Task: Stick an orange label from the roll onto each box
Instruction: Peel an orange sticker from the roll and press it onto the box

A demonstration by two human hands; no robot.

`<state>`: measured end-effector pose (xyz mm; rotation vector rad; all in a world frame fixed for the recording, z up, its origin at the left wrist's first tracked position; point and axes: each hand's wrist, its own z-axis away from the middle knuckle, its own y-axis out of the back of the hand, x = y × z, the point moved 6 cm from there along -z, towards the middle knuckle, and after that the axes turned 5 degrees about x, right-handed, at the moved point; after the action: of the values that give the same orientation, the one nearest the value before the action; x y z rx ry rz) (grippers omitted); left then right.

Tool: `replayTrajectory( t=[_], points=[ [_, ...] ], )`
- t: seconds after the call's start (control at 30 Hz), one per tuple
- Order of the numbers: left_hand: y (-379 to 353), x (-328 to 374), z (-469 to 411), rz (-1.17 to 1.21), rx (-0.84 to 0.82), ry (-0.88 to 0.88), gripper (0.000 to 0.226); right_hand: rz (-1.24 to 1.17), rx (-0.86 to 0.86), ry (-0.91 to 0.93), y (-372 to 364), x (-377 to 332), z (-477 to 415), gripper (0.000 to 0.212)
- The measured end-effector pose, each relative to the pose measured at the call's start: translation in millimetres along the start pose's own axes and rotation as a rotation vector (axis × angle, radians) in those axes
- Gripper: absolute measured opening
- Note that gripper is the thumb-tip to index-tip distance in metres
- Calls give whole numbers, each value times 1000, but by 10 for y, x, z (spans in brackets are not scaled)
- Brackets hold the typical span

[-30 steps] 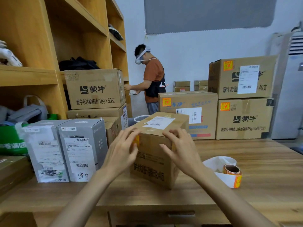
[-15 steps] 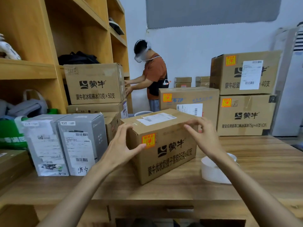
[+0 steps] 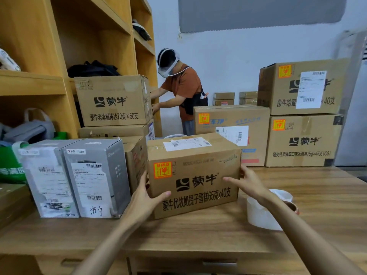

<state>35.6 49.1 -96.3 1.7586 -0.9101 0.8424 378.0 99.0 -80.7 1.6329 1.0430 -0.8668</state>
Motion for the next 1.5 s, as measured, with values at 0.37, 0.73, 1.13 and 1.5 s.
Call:
replayTrajectory(
  t=[0.37,0.73,1.13,1.5],
  points=[
    [162,398,-35,194,17,-88,100,-133,148,146,117,-280,92,48],
    [288,1735,-767,264,76,-350,88,-112,437,367,1040,-1337,-270,63],
    [-265,2523,-2045,294,35,-405,78,-86,494,337,1710,-1654,-1405,59],
    [-938,2753,-3094,293,-27,-435,73,-38,573,290,2030,-1469,-2434,67]
  ],
)
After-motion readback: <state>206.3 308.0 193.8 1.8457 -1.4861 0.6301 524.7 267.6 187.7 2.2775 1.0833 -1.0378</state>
